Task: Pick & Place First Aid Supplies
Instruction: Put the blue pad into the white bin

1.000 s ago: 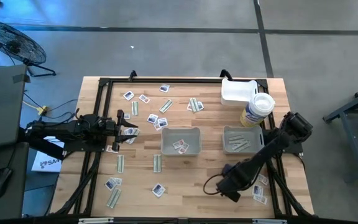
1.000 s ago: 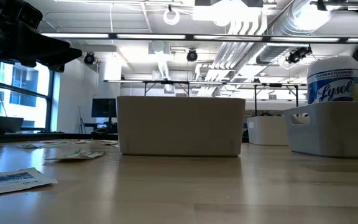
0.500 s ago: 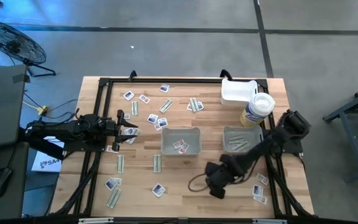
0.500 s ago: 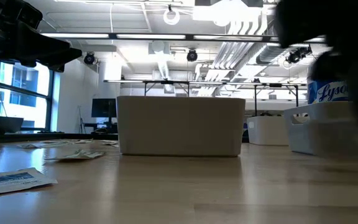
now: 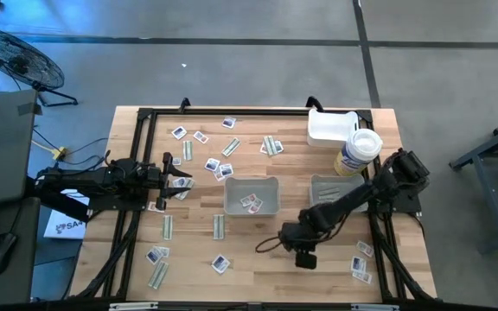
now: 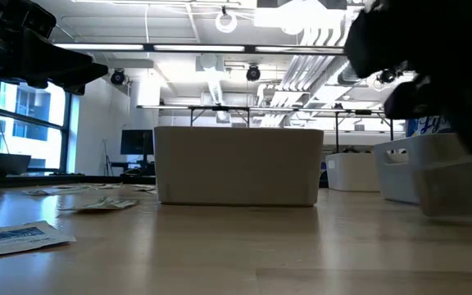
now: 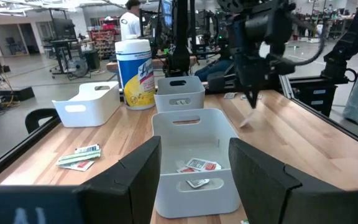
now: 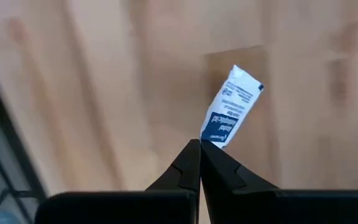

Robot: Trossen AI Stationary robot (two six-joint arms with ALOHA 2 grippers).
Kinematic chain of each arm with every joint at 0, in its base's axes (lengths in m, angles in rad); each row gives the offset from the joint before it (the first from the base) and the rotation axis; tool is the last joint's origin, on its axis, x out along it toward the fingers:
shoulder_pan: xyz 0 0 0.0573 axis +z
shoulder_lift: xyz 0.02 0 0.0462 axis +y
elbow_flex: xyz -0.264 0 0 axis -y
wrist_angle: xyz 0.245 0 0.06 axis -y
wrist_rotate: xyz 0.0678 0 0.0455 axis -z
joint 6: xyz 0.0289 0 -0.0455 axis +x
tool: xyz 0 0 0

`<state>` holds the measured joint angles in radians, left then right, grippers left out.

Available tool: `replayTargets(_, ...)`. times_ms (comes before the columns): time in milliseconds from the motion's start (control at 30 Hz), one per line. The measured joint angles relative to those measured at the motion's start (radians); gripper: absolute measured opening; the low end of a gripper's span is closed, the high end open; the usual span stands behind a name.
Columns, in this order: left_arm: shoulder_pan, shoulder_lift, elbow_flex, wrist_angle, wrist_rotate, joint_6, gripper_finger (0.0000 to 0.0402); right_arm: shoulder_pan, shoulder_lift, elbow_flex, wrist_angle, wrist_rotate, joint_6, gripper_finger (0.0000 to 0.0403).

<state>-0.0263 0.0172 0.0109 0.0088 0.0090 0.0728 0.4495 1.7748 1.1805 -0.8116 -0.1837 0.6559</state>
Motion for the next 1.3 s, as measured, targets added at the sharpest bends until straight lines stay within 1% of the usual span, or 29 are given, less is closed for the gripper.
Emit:
replayTargets(133, 0.000, 0.000, 0.000, 0.000, 0.000, 0.000, 0.0186, -0.060, -0.015, 0.018, -0.093, 0.049, -0.056, 0.0000)
replayTargets(267, 0.000, 0.000, 0.000, 0.000, 0.000, 0.000, 0.0186, -0.127, -0.065, 0.034, -0.183, 0.145, -0.109, 0.0000)
replayTargets(400, 0.000, 0.000, 0.000, 0.000, 0.000, 0.000, 0.0186, -0.214, -0.136, 0.034, -0.228, 0.225, -0.165, 0.0000)
replayTargets(533, 0.000, 0.000, 0.000, 0.000, 0.000, 0.000, 0.0186, -0.324, -0.183, 0.032, -0.249, 0.282, -0.272, 0.0000)
replayTargets(733, 0.000, 0.000, 0.000, 0.000, 0.000, 0.000, 0.0186, -0.519, -0.192, 0.032, -0.243, 0.286, -0.485, 0.0000)
replayTargets(933, 0.000, 0.000, 0.000, 0.000, 0.000, 0.000, 0.0186, -0.698, -0.187, 0.032, -0.177, 0.281, -0.706, 0.0000)
replayTargets(1000, 0.000, 0.000, 0.000, 0.000, 0.000, 0.000, 0.0186, -0.748, -0.187, 0.032, -0.166, 0.265, -0.768, 0.0000)
replayTargets(1100, 0.000, 0.000, 0.000, 0.000, 0.000, 0.000, 0.0186, -0.816, -0.185, 0.032, -0.148, 0.232, -0.826, 0.0000)
replayTargets(1300, 0.000, 0.000, 0.000, 0.000, 0.000, 0.000, 0.0186, -0.908, -0.185, 0.032, -0.148, 0.240, -0.886, 0.0000)
